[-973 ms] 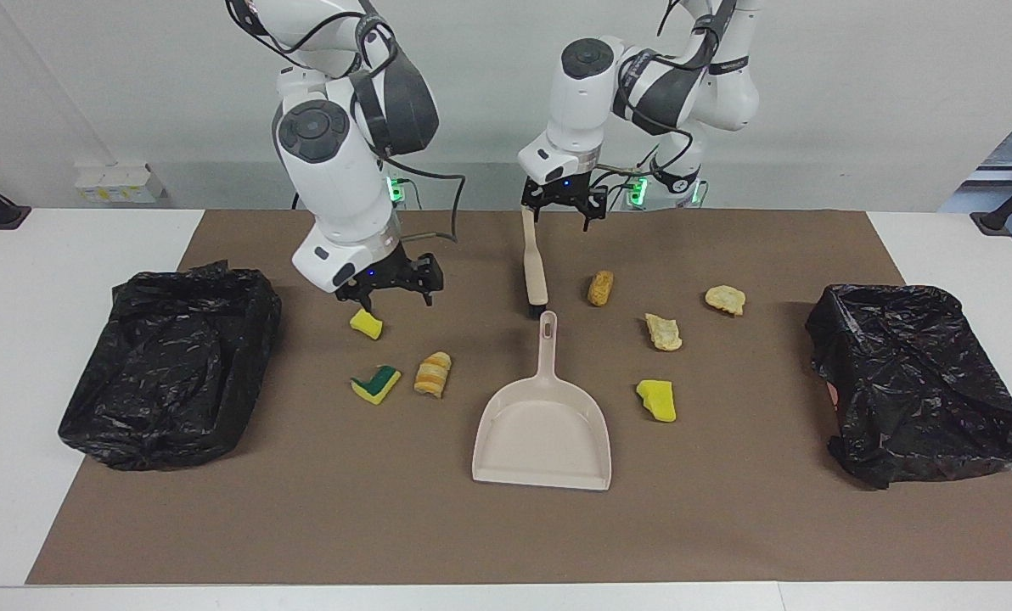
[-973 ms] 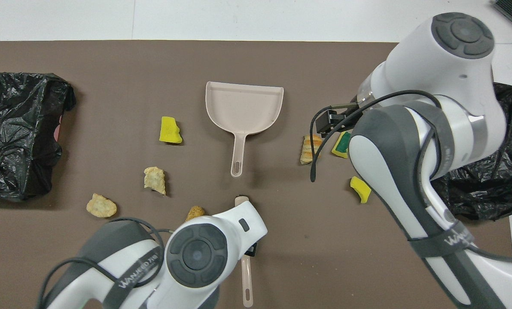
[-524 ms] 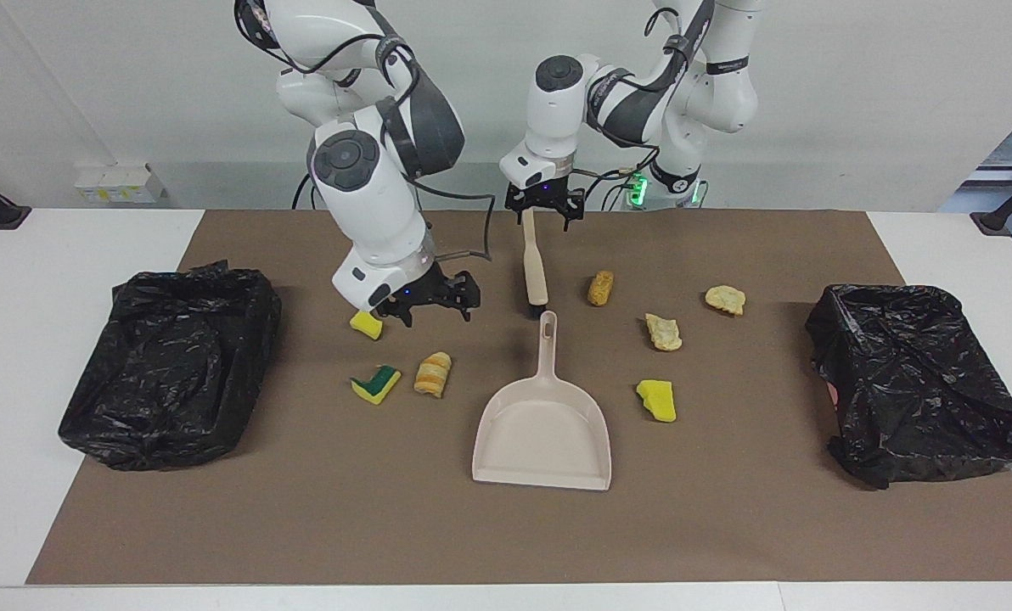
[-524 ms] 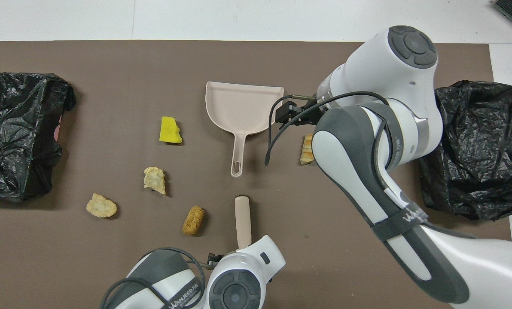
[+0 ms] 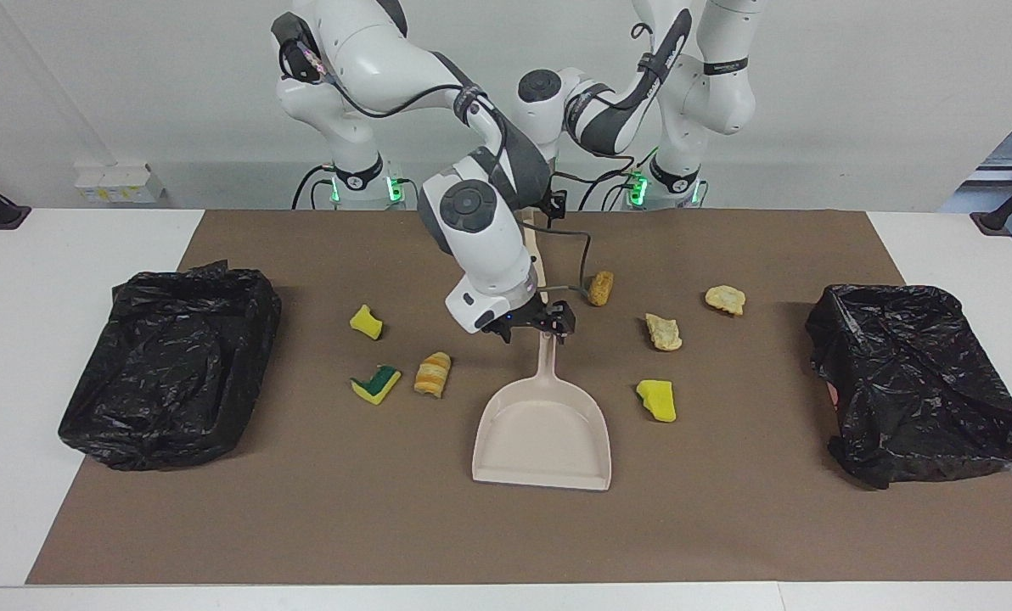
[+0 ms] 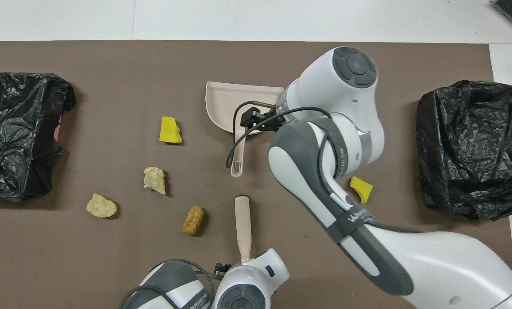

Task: Sweep and dump trash in bin
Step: 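Grasp the dustpan handle with the right gripper and lower it near the bread, then sweep the bread chunks into the dustpan with the brush in the left gripper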

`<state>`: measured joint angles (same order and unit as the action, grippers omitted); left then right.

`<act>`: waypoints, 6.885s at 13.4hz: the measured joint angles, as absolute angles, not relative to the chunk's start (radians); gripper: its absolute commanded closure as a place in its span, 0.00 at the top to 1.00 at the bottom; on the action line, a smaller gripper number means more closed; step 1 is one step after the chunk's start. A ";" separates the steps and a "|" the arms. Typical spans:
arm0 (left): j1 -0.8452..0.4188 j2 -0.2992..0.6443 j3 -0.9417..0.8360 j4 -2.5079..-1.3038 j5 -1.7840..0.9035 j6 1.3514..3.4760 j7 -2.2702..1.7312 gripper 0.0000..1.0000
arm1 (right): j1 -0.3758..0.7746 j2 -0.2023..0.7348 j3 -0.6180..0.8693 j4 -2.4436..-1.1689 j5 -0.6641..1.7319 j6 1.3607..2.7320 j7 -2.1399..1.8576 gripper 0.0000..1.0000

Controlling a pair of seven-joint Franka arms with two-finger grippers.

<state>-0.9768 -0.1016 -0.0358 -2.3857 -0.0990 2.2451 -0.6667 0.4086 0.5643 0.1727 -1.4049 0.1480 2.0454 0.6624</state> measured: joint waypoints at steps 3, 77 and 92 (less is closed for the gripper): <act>-0.977 -0.102 -0.036 -2.388 -0.126 2.245 -0.666 0.75 | 0.427 0.592 0.173 -1.402 0.091 2.064 0.663 0.92; -0.776 -0.119 -0.035 -2.346 -0.213 2.182 -0.436 0.00 | 0.328 0.147 0.175 -2.089 -0.124 2.107 -0.894 0.00; -0.797 -0.211 -0.023 -2.278 -0.127 1.778 -1.056 0.00 | 0.336 0.151 0.176 -2.079 -0.143 2.101 -0.894 0.00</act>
<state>-0.7975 -0.2115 -0.0226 -2.2782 -0.1267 1.7779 -1.0560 0.3355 0.1511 0.1757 -2.0793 -0.1433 2.1009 -0.8941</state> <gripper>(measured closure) 0.727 0.687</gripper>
